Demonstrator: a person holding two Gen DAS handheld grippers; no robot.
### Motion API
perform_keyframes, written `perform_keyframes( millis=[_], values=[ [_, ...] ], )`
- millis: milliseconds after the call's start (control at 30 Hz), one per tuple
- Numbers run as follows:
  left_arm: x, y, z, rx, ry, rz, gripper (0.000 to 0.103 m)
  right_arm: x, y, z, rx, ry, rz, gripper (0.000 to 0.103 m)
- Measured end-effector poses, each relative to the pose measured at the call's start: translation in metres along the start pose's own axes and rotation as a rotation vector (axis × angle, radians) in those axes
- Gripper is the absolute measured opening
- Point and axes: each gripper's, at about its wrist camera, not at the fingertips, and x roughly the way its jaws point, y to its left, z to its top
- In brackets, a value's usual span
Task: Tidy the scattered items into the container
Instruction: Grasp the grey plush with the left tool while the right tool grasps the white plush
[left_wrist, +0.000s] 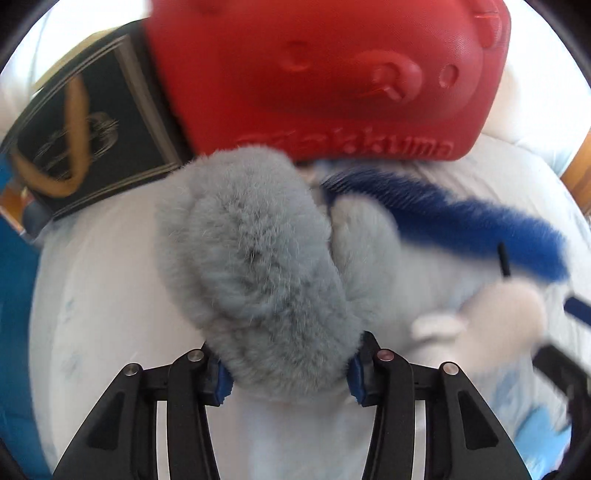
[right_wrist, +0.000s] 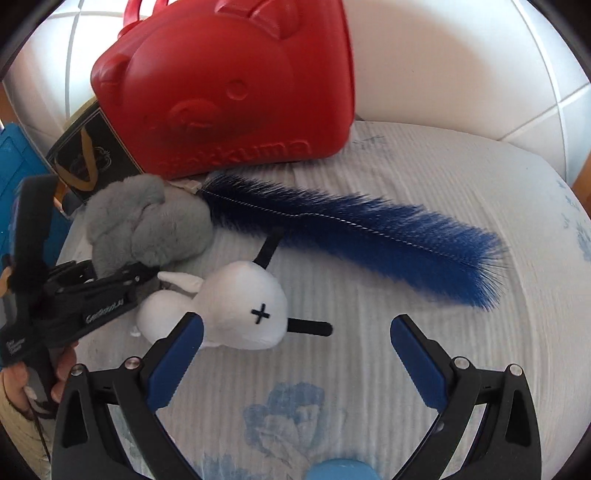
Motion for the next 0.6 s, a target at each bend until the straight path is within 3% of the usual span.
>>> perform_keyframes(
  millis=[267, 333, 367, 500, 600],
  values=[
    [-0.031, 0.048, -0.053, -0.065, 0.016, 0.023, 0.047, -0.002, 0.01, 0.001, 0.081, 0.022, 0.008, 0.1],
    [-0.033, 0.051, -0.06, -0.083, 0.019, 0.023, 0.047, 0.006, 0.017, 0.002, 0.095, 0.041, 0.019, 0.088],
    [-0.033, 0.052, -0.063, -0.092, 0.02, 0.021, 0.047, 0.01, 0.021, 0.002, 0.101, 0.05, 0.026, 0.076],
    [-0.041, 0.052, -0.07, -0.091, 0.024, 0.005, 0.047, 0.032, 0.029, 0.009, 0.164, 0.072, 0.04, 0.074],
    [-0.043, 0.056, -0.074, -0.107, 0.025, -0.011, 0.047, 0.048, 0.03, 0.016, 0.187, 0.044, -0.009, 0.074]
  ],
)
